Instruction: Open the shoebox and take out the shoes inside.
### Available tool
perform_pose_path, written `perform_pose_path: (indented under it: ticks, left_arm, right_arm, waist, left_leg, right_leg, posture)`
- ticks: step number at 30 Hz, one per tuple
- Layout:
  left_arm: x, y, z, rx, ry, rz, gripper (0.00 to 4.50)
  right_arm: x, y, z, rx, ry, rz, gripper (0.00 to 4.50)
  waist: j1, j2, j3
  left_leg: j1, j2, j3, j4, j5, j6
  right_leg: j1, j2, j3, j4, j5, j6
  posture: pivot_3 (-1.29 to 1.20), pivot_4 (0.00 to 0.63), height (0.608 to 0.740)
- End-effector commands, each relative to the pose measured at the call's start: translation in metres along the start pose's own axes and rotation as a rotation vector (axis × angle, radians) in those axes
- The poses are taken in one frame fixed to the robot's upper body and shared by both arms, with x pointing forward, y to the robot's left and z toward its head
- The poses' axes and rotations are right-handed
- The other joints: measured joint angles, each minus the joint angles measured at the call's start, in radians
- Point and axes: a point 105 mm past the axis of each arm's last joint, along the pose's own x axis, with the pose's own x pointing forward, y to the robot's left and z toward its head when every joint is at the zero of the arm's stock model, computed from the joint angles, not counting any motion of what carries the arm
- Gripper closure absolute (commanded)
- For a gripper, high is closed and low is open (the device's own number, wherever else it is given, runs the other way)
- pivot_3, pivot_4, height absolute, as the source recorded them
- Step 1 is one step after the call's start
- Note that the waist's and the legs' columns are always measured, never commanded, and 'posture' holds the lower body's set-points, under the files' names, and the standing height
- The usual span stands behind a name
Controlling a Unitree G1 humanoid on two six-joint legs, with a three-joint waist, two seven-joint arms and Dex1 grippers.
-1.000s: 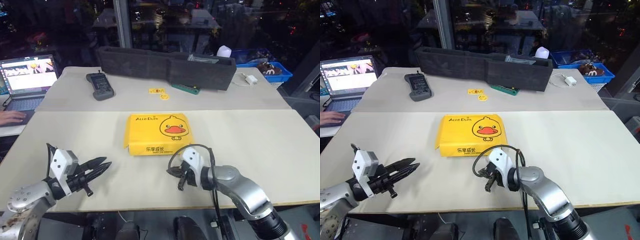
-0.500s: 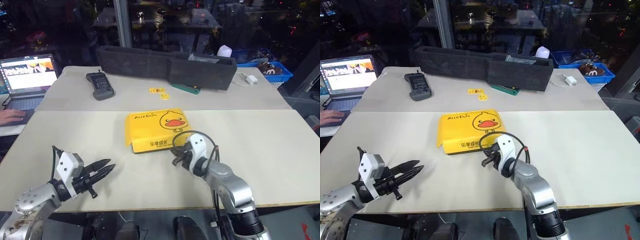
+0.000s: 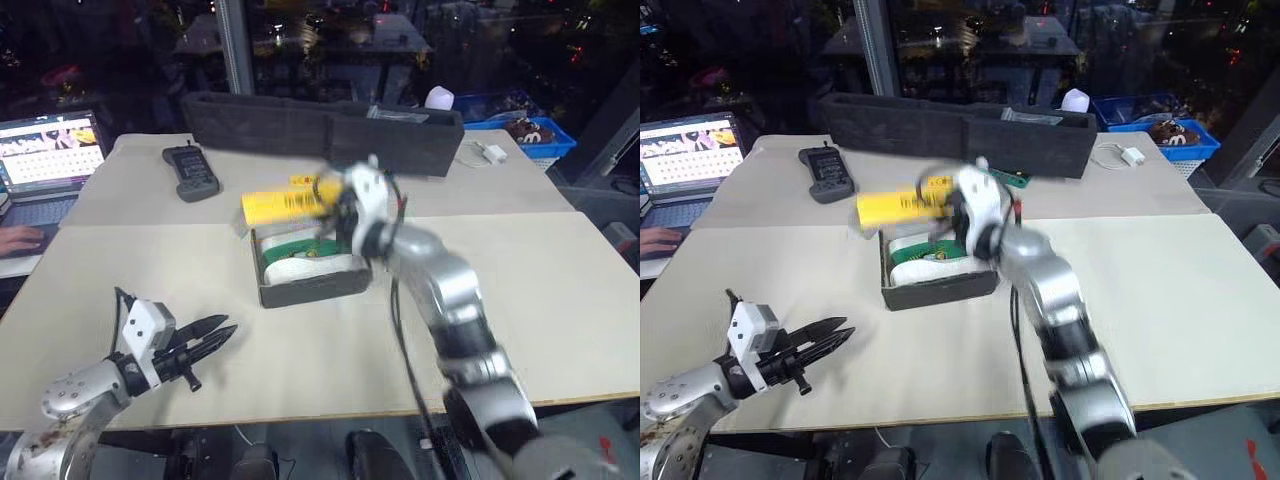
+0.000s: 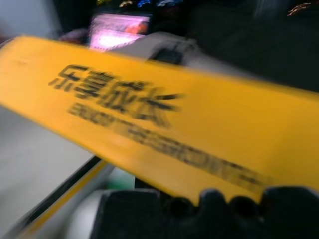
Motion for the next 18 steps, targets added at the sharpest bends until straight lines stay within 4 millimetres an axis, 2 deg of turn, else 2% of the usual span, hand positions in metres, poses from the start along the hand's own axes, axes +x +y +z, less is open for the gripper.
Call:
perform_pose_path:
  ticks: [1, 4, 6, 11, 14, 16, 18]
  left_arm:
    - [0.003, 0.002, 0.006, 0.033, -0.015, -0.012, 3.33]
    - [0.005, 0.003, 0.008, 0.036, -0.023, -0.007, 3.33]
    - [0.005, 0.003, 0.007, 0.033, -0.025, -0.003, 3.33]
    - [0.004, 0.001, 0.004, 0.022, -0.019, 0.000, 3.33]
    - [0.004, 0.001, 0.002, 0.014, -0.016, -0.003, 3.33]
    - [0.006, 0.001, 0.002, 0.015, -0.018, -0.002, 3.36]
    - [0.009, 0.002, 0.002, 0.017, -0.024, 0.001, 3.36]
  right_arm:
    - [0.016, 0.000, 0.048, -0.033, -0.174, 0.008, 4.50]
    - [0.021, 0.009, 0.046, -0.068, -0.166, 0.063, 4.50]
    - [0.018, 0.020, 0.034, -0.130, -0.125, 0.143, 4.50]
    - [-0.007, 0.055, 0.018, -0.302, -0.014, 0.471, 4.50]
    - [-0.017, 0.065, 0.009, -0.406, 0.063, 0.602, 4.50]
    - [-0.022, 0.070, -0.002, -0.470, 0.124, 0.684, 3.95]
    - [-0.029, 0.070, -0.022, -0.567, 0.212, 0.759, 3.41]
  waist:
    - [0.001, 0.000, 0.000]
    - [0.001, 0.000, 0.000]
    - [0.001, 0.000, 0.000]
    - [0.001, 0.001, 0.000]
    - [-0.001, 0.002, 0.001]
    - [-0.003, 0.002, 0.001]
    - [-0.002, 0.002, 0.001]
  left_leg:
    - [0.000, 0.000, 0.000, -0.002, 0.000, 0.001]
    - [0.000, 0.000, 0.000, -0.007, -0.001, 0.001]
    - [0.000, -0.001, 0.000, -0.009, -0.001, 0.002]
    - [-0.008, -0.002, 0.000, -0.008, -0.001, 0.002]
    - [-0.011, -0.002, 0.000, -0.006, -0.001, 0.002]
    - [-0.008, -0.001, 0.000, -0.006, -0.001, 0.002]
    - [-0.006, 0.000, 0.000, -0.006, -0.001, 0.002]
  right_leg:
    - [0.000, 0.000, 0.000, 0.000, -0.001, -0.001]
    - [-0.001, -0.001, 0.000, -0.001, 0.000, -0.005]
    - [-0.002, -0.001, 0.000, -0.001, 0.000, -0.006]
    - [-0.011, -0.002, 0.000, 0.001, 0.001, -0.007]
    - [-0.014, -0.002, 0.000, 0.004, 0.001, -0.007]
    - [-0.013, -0.001, 0.000, 0.005, 0.001, -0.007]
    - [-0.011, 0.000, 0.000, 0.005, -0.001, -0.004]
  posture:
    - [0.00, 0.150, 0.715]
    - [0.00, 0.150, 0.715]
    - [0.00, 0.150, 0.715]
    - [0.00, 0.150, 0.715]
    - [0.00, 0.150, 0.715]
    - [0.00, 0.150, 0.715]
    - [0.00, 0.150, 0.715]
